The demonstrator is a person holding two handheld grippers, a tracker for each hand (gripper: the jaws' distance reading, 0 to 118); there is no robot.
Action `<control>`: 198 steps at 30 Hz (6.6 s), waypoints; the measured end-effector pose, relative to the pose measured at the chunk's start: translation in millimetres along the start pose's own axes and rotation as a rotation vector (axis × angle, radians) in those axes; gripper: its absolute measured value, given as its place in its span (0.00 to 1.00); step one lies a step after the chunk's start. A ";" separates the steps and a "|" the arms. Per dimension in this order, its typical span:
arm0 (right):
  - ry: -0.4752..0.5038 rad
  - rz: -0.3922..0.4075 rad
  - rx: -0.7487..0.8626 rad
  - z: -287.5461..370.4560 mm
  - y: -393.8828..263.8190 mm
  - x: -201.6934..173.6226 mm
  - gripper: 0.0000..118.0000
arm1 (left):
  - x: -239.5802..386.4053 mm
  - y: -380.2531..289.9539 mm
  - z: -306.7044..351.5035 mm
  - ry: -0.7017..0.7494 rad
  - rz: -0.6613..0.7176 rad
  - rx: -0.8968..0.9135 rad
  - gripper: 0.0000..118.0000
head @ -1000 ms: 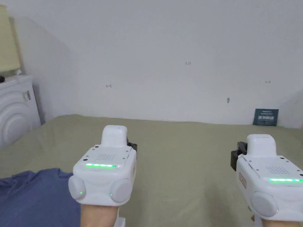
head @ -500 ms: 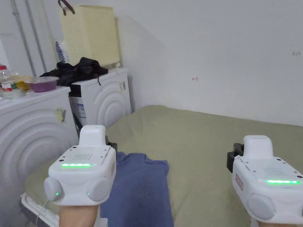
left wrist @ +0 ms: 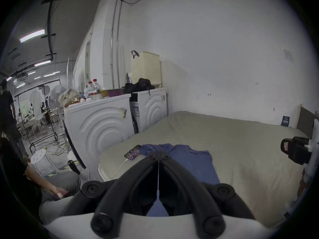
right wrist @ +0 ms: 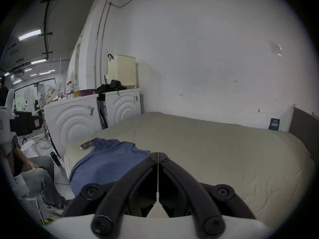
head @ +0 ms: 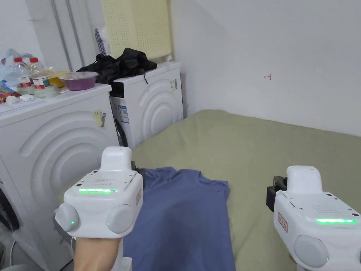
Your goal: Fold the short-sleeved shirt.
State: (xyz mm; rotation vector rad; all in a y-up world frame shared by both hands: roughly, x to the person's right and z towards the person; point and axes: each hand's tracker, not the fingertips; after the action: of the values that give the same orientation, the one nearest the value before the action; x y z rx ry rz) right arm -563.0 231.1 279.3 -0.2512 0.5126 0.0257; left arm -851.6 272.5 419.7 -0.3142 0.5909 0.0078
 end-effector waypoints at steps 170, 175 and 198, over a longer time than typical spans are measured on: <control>-0.534 -0.343 -0.743 46.6 -162.0 453.2 0.02 | 339.5 -117.0 -172.2 -0.625 -0.371 -0.710 0.00; -0.537 -0.328 -0.614 79.2 -115.3 460.6 0.02 | 317.6 -79.6 -160.6 -0.606 -0.342 -0.643 0.00; -0.592 -0.185 -0.154 184.0 151.6 424.4 0.02 | 241.8 202.4 -81.8 -0.423 -0.215 -0.148 0.00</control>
State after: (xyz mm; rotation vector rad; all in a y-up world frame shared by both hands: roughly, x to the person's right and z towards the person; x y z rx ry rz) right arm -117.5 406.6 191.8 -0.4228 -0.1037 -0.0399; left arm -714.7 421.4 164.4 -0.5035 0.1345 -0.0874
